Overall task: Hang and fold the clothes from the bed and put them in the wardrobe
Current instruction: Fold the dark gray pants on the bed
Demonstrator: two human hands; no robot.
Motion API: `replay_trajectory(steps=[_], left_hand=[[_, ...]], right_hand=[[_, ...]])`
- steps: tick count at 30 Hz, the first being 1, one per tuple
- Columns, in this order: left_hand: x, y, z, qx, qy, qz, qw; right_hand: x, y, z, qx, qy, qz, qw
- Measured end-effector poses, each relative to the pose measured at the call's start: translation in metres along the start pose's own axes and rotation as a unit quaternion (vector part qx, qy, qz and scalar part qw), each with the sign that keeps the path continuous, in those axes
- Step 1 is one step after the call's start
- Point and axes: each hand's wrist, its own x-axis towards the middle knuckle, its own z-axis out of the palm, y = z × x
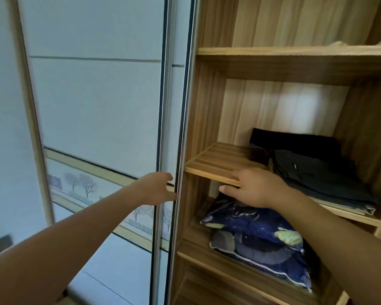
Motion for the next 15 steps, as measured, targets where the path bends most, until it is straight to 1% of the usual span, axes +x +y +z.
replay_trajectory(steps=[3,6,10,13,15], left_hand=[[0.011,-0.016,0.005,-0.056,-0.002,-0.013,0.998],[0.031,-0.019,0.011,-0.105,-0.003,-0.011,0.994],[0.063,-0.013,0.018,-0.133,0.043,0.011,0.99],[0.08,-0.01,0.025,-0.17,0.064,0.001,0.983],[0.086,-0.009,0.031,-0.184,0.091,-0.01,0.979]], right_hand=[[0.025,-0.016,-0.01,0.018,0.002,-0.012,1.0],[0.055,-0.032,-0.023,-0.008,0.017,-0.02,1.0],[0.1,-0.051,-0.041,-0.014,0.059,-0.02,0.998],[0.131,-0.062,-0.057,-0.026,0.109,-0.025,0.993],[0.149,-0.068,-0.067,-0.034,0.149,-0.03,0.988]])
